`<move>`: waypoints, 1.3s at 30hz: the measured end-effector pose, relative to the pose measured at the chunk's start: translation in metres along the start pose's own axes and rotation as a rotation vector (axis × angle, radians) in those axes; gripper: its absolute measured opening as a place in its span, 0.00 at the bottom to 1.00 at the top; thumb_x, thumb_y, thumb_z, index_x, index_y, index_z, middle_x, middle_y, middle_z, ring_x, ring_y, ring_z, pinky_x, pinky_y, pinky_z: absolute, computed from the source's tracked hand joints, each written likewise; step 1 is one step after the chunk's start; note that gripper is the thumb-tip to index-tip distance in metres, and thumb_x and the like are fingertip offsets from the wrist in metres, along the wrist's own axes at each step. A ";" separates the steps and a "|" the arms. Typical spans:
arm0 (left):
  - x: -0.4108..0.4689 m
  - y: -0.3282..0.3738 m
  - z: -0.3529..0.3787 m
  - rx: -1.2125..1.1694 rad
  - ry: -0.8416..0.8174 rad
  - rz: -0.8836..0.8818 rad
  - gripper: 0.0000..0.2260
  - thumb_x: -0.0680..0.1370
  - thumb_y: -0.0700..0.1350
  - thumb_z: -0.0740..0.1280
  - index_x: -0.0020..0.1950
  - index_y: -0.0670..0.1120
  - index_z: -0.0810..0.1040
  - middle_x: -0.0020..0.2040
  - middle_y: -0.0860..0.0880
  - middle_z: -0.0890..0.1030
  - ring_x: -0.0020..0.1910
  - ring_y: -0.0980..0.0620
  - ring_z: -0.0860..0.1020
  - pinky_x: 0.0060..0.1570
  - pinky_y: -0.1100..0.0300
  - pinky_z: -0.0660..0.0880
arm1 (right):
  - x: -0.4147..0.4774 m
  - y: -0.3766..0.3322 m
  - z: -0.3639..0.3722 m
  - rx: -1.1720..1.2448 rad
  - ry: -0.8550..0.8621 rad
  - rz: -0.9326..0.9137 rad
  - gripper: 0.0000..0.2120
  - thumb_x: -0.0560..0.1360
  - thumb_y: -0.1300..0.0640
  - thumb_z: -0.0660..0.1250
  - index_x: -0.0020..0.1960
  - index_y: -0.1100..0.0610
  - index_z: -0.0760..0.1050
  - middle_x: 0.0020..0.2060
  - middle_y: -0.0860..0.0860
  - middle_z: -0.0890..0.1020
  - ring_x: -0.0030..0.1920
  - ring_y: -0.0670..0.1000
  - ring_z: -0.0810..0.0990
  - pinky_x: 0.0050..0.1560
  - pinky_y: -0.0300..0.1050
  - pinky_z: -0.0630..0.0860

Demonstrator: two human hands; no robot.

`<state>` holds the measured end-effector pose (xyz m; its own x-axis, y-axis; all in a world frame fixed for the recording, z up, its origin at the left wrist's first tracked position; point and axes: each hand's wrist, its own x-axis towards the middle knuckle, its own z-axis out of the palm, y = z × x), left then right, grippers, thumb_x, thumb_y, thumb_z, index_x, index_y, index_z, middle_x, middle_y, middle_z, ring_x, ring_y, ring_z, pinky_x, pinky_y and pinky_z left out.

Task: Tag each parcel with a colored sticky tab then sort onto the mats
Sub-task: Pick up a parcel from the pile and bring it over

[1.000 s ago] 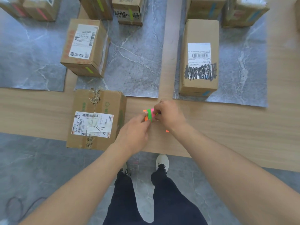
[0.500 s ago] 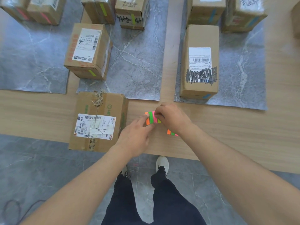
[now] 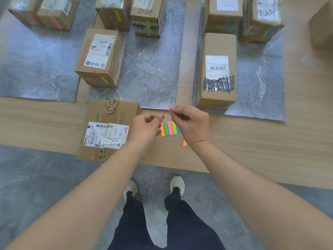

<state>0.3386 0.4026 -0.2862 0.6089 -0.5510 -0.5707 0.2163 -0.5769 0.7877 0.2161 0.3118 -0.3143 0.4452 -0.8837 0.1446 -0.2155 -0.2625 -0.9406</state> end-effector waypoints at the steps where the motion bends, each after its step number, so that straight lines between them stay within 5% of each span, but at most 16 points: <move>1: -0.002 0.009 -0.002 -0.145 -0.016 -0.070 0.06 0.78 0.46 0.72 0.48 0.44 0.85 0.52 0.43 0.84 0.51 0.46 0.83 0.52 0.50 0.82 | -0.003 -0.003 0.000 -0.011 -0.006 -0.050 0.04 0.73 0.66 0.76 0.48 0.62 0.87 0.43 0.51 0.88 0.42 0.43 0.84 0.47 0.39 0.81; 8: -0.030 0.030 -0.029 -0.314 -0.068 -0.116 0.06 0.74 0.43 0.76 0.38 0.44 0.86 0.45 0.45 0.81 0.45 0.47 0.79 0.52 0.53 0.83 | -0.027 -0.037 0.005 -0.106 0.000 -0.249 0.04 0.71 0.68 0.77 0.45 0.62 0.87 0.41 0.54 0.87 0.40 0.47 0.83 0.43 0.37 0.79; 12: -0.048 0.023 -0.051 -0.327 -0.052 -0.061 0.04 0.74 0.40 0.76 0.41 0.41 0.84 0.45 0.43 0.80 0.45 0.46 0.79 0.45 0.57 0.81 | -0.047 -0.054 0.010 -0.108 -0.029 -0.259 0.07 0.72 0.69 0.76 0.49 0.62 0.87 0.43 0.54 0.87 0.40 0.49 0.84 0.46 0.39 0.81; 20: -0.086 -0.012 -0.125 0.136 -0.045 0.276 0.05 0.80 0.44 0.70 0.46 0.44 0.82 0.42 0.48 0.79 0.40 0.50 0.80 0.35 0.63 0.78 | -0.113 -0.083 0.043 -0.204 -0.021 -0.081 0.18 0.74 0.70 0.71 0.63 0.61 0.82 0.50 0.54 0.85 0.48 0.51 0.85 0.55 0.43 0.83; 25: -0.095 -0.044 -0.168 0.159 -0.066 0.296 0.07 0.79 0.46 0.70 0.40 0.48 0.81 0.33 0.53 0.79 0.35 0.51 0.77 0.41 0.52 0.79 | -0.157 -0.106 0.068 -0.325 -0.068 -0.035 0.20 0.77 0.73 0.65 0.65 0.61 0.81 0.57 0.54 0.85 0.54 0.53 0.83 0.61 0.48 0.80; 31: -0.099 -0.079 -0.185 0.226 -0.080 0.304 0.09 0.78 0.48 0.71 0.37 0.53 0.82 0.34 0.54 0.81 0.40 0.49 0.79 0.52 0.44 0.80 | -0.176 -0.119 0.084 -0.488 -0.226 0.104 0.27 0.78 0.72 0.60 0.73 0.55 0.75 0.71 0.49 0.75 0.69 0.52 0.74 0.68 0.37 0.67; 36: -0.097 -0.111 -0.176 0.338 0.007 0.369 0.07 0.78 0.47 0.70 0.41 0.53 0.83 0.37 0.50 0.83 0.37 0.51 0.78 0.40 0.59 0.74 | -0.170 -0.116 0.095 -0.631 -0.438 0.076 0.32 0.78 0.70 0.61 0.79 0.49 0.65 0.81 0.45 0.62 0.77 0.53 0.65 0.74 0.52 0.69; 39: -0.092 -0.127 -0.163 0.360 0.080 0.389 0.06 0.78 0.47 0.71 0.42 0.55 0.84 0.37 0.56 0.83 0.39 0.55 0.80 0.40 0.61 0.72 | -0.161 -0.105 0.100 -0.714 -0.541 -0.001 0.33 0.76 0.72 0.60 0.77 0.50 0.70 0.79 0.46 0.65 0.76 0.54 0.67 0.70 0.54 0.72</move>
<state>0.3790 0.6249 -0.2957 0.6510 -0.7259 -0.2222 -0.3039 -0.5175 0.7999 0.2540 0.5201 -0.2691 0.7555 -0.6274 -0.1888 -0.6241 -0.6014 -0.4987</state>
